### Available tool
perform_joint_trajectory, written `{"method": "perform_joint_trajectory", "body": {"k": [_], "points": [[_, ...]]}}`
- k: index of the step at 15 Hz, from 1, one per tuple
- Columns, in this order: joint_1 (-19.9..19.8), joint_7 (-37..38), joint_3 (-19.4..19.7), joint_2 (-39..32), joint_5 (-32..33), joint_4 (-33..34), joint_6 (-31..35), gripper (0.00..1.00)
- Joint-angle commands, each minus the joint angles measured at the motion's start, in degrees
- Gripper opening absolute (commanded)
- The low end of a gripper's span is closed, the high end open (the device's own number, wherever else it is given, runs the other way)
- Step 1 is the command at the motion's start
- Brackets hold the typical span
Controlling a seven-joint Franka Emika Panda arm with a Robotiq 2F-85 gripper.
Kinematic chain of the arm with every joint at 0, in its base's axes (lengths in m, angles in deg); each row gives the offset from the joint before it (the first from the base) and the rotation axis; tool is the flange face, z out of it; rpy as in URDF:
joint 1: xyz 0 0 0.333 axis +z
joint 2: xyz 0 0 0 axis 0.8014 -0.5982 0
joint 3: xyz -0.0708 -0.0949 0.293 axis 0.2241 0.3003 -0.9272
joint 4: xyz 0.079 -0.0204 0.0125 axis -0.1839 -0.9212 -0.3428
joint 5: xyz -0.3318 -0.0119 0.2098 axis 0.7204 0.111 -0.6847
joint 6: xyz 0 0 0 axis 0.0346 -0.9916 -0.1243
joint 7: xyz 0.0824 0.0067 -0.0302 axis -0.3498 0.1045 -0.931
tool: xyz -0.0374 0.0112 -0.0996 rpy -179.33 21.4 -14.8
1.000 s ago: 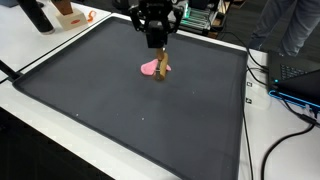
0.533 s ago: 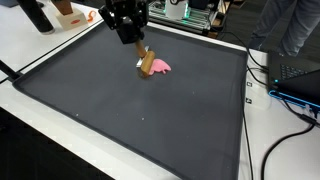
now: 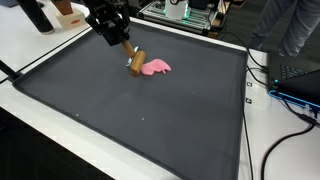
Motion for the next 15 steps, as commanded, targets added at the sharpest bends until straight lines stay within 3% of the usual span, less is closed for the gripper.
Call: {"method": "perform_joint_trajectory", "body": {"k": [1,15], "points": [[-2.7,-5.9,0.2,-2.5,-4.1,2.4,-4.4,0.24],[-7.1,-18.1,2.0,-4.0,-8.6,2.4,-10.8,0.24]]}}
